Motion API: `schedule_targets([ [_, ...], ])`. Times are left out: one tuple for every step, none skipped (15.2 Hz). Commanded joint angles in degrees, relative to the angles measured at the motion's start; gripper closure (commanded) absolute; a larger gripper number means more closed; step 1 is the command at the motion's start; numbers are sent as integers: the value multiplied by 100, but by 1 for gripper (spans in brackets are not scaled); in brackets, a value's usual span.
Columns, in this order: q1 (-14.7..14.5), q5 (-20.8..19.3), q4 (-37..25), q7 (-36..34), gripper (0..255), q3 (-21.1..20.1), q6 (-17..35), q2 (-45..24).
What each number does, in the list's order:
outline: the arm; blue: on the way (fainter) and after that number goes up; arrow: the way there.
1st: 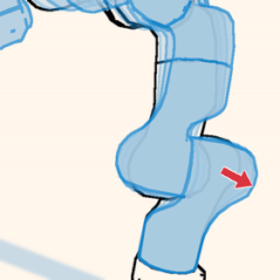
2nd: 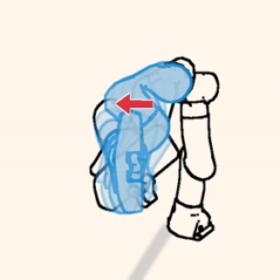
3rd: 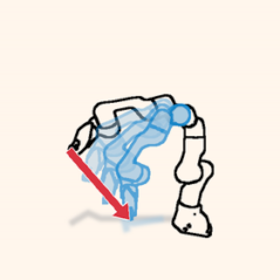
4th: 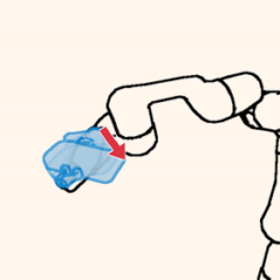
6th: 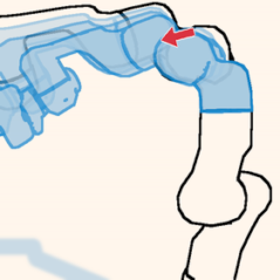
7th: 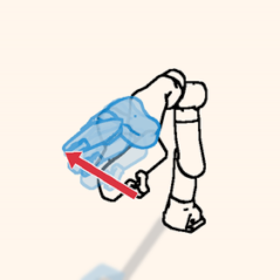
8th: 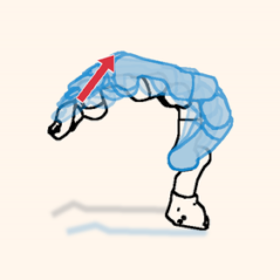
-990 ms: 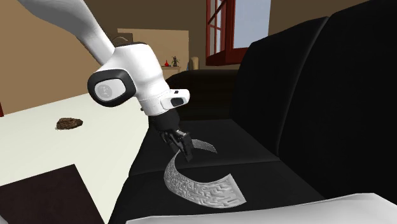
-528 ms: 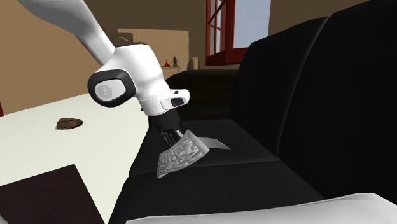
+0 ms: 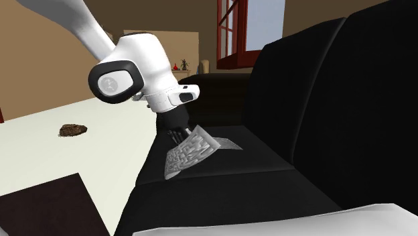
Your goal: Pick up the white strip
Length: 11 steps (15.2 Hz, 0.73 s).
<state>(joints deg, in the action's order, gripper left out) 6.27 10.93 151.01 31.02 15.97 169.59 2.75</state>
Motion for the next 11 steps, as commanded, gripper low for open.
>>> schedule_targets([
  [69, -321, -27, -264, 255, -25, -186, 168],
  [107, -427, -39, -348, 255, -45, -274, 248],
  [139, -522, -52, -422, 255, -62, -363, 327],
  [173, -604, -68, -487, 255, -83, -452, 403],
  [202, -678, -85, -546, 255, -101, -542, 479],
  [229, -744, -104, -598, 255, -118, -632, 552],
  [254, -803, -124, -645, 255, -135, -722, 624],
  [279, -855, -146, -687, 255, -153, -812, 694],
  [299, -902, -170, -725, 255, -169, -903, 762],
  [303, -908, -174, -731, 255, -172, -916, 772],
  [304, -909, -173, -731, 255, -173, -916, 773],
])
